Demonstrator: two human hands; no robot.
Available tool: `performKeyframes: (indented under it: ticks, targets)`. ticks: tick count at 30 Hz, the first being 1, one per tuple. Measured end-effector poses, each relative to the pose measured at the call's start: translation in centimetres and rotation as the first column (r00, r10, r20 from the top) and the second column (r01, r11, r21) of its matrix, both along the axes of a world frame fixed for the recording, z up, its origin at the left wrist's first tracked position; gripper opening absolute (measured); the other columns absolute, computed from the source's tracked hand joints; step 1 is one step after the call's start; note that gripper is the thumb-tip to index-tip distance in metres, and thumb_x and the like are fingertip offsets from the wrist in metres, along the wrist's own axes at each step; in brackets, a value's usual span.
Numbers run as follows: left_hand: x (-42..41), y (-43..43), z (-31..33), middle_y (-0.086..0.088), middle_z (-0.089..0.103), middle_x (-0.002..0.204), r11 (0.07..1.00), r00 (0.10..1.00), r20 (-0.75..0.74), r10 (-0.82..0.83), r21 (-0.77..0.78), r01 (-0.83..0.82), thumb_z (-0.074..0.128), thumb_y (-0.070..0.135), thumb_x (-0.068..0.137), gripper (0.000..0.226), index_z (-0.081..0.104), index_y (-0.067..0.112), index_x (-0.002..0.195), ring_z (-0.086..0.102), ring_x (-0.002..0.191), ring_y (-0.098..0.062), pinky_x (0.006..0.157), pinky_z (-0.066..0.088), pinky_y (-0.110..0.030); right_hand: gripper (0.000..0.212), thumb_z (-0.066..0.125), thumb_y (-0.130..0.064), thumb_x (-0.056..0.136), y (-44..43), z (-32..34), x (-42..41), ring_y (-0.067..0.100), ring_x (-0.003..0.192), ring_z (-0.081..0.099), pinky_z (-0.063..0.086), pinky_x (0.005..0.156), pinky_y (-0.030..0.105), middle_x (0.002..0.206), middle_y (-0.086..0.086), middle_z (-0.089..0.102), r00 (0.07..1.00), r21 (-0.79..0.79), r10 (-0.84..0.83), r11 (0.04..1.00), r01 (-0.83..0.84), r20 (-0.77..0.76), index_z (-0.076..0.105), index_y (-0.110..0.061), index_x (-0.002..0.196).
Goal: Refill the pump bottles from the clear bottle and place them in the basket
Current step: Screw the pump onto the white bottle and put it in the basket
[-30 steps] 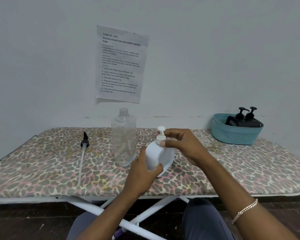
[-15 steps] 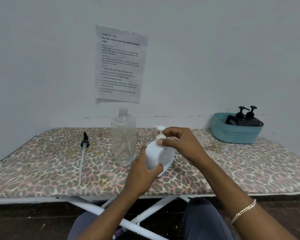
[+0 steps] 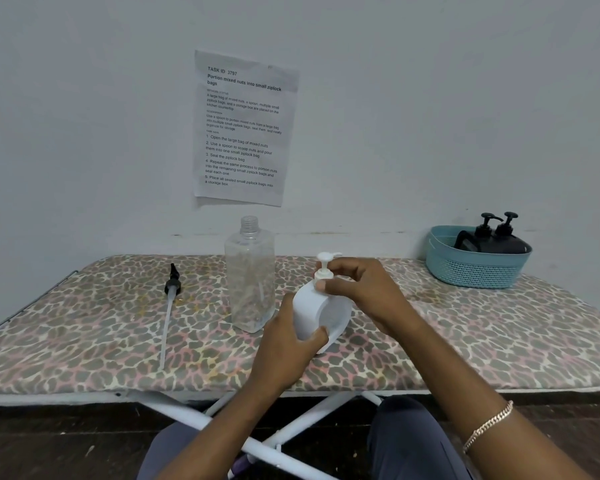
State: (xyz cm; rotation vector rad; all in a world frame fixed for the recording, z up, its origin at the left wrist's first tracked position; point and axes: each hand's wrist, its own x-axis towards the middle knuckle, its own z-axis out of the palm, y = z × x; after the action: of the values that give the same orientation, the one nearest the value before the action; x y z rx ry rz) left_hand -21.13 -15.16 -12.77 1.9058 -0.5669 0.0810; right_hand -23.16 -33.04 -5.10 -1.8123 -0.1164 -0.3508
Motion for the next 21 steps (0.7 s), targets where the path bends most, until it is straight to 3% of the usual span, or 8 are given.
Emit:
performKeyframes:
  ticks: [3, 7, 9, 12, 14, 16, 18, 21]
  targets:
    - [0.0, 0.1, -0.1, 0.013, 0.067, 0.121, 1.000, 1.000, 0.004, 0.001, -0.004, -0.001, 0.070, 0.051, 0.085, 0.065, 0.042, 0.047, 0.143, 0.071, 0.099, -0.007, 0.076, 0.064, -0.037, 0.021, 0.090, -0.025, 0.077, 1.2, -0.5, 0.1, 0.006, 0.096, 0.071, 0.051, 0.083, 0.029, 0.099, -0.008, 0.077, 0.988, -0.016, -0.138, 0.990, 0.140, 0.062, 0.076, -0.017, 0.091]
    - [-0.1, 0.0, -0.1, 0.014, 0.068, 0.119, 1.000, 1.000, 0.005, 0.005, 0.002, -0.005, 0.070, 0.051, 0.085, 0.069, 0.042, 0.044, 0.147, 0.071, 0.097, -0.006, 0.075, 0.063, -0.034, 0.038, 0.089, -0.035, 0.079, 1.4, -0.7, 0.1, -0.005, 0.101, 0.063, 0.047, 0.087, 0.019, 0.109, -0.014, 0.070, 0.985, -0.111, -0.159, 0.980, 0.165, 0.061, 0.069, -0.037, 0.111]
    - [-0.1, 0.0, -0.1, 0.014, 0.068, 0.120, 1.000, 1.000, 0.006, 0.005, 0.001, -0.005, 0.071, 0.048, 0.086, 0.065, 0.045, 0.042, 0.145, 0.071, 0.098, -0.005, 0.076, 0.063, -0.034, 0.038, 0.084, -0.028, 0.085, 0.6, -0.2, 0.1, -0.007, 0.112, 0.062, 0.046, 0.094, 0.023, 0.117, -0.017, 0.072, 0.997, -0.113, -0.073, 0.991, 0.075, 0.021, 0.070, -0.038, 0.119]
    - [0.0, 0.1, 0.0, 0.015, 0.067, 0.121, 1.000, 1.000, 0.007, 0.011, 0.005, -0.011, 0.072, 0.045, 0.087, 0.063, 0.045, 0.040, 0.144, 0.070, 0.101, -0.004, 0.079, 0.063, -0.034, 0.041, 0.079, -0.011, 0.089, -0.8, 0.2, 0.1, 0.009, 0.122, 0.066, 0.049, 0.105, 0.035, 0.122, -0.007, 0.075, 0.993, 0.022, 0.115, 0.993, -0.114, -0.028, 0.072, -0.025, 0.127]
    - [0.0, 0.1, 0.0, 0.017, 0.066, 0.121, 1.000, 1.000, 0.009, 0.014, 0.007, -0.014, 0.073, 0.043, 0.089, 0.062, 0.045, 0.040, 0.144, 0.069, 0.100, -0.002, 0.078, 0.062, -0.032, 0.037, 0.081, -0.008, 0.087, -0.9, 0.0, 0.1, 0.016, 0.118, 0.070, 0.052, 0.105, 0.040, 0.118, -0.001, 0.078, 0.992, 0.083, 0.122, 0.989, -0.120, -0.019, 0.076, -0.018, 0.123]
    - [0.0, 0.1, 0.0, 0.017, 0.066, 0.120, 1.000, 1.000, 0.002, 0.008, -0.002, -0.008, 0.073, 0.041, 0.090, 0.061, 0.045, 0.041, 0.144, 0.069, 0.098, -0.001, 0.077, 0.062, -0.030, 0.026, 0.085, -0.008, 0.082, -0.3, -0.4, 0.3, 0.017, 0.108, 0.073, 0.055, 0.098, 0.042, 0.109, 0.000, 0.079, 0.999, 0.092, 0.025, 0.995, -0.027, 0.022, 0.080, -0.013, 0.107]
    - [-0.1, 0.2, 0.1, 0.016, 0.068, 0.120, 1.000, 1.000, -0.005, 0.003, -0.021, -0.003, 0.073, 0.042, 0.089, 0.062, 0.046, 0.043, 0.145, 0.070, 0.098, -0.001, 0.077, 0.062, -0.031, 0.017, 0.087, -0.012, 0.080, 0.6, -0.9, 0.4, 0.014, 0.099, 0.073, 0.054, 0.087, 0.037, 0.100, -0.003, 0.079, 0.996, 0.070, -0.069, 0.995, 0.065, 0.057, 0.077, -0.014, 0.093]
    - [-0.1, 0.1, 0.2, 0.015, 0.069, 0.118, 1.000, 1.000, -0.005, 0.006, -0.030, -0.006, 0.070, 0.049, 0.085, 0.063, 0.046, 0.044, 0.144, 0.070, 0.098, -0.002, 0.077, 0.063, -0.033, 0.018, 0.088, -0.017, 0.080, 1.3, -1.1, 0.5, 0.008, 0.095, 0.070, 0.047, 0.080, 0.027, 0.095, -0.007, 0.076, 0.990, 0.032, -0.118, 0.993, 0.116, 0.077, 0.071, -0.019, 0.089]
